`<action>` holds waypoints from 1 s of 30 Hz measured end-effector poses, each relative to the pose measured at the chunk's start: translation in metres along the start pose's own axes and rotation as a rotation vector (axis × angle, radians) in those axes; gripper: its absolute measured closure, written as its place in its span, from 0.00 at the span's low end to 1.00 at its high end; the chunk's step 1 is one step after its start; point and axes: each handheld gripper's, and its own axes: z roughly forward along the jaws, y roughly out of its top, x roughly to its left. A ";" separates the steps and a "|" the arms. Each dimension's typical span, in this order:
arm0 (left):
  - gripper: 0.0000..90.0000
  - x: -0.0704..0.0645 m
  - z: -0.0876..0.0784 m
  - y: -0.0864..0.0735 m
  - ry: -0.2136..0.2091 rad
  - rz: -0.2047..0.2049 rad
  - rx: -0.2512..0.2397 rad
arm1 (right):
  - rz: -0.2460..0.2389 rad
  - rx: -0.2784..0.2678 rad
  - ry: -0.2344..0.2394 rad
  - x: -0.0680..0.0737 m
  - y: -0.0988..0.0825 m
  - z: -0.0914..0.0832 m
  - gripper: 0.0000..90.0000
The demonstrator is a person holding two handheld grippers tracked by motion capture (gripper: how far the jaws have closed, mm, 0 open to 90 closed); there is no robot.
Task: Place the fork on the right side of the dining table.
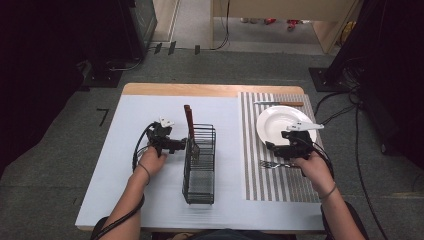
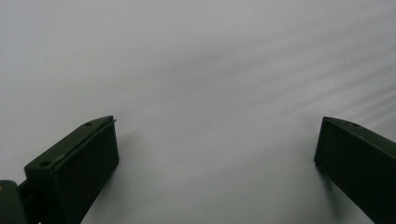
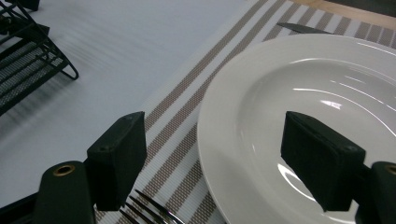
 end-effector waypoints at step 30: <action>0.00 0.000 0.000 0.000 0.000 0.000 0.000 | -0.079 0.050 0.066 0.078 0.004 0.078 0.21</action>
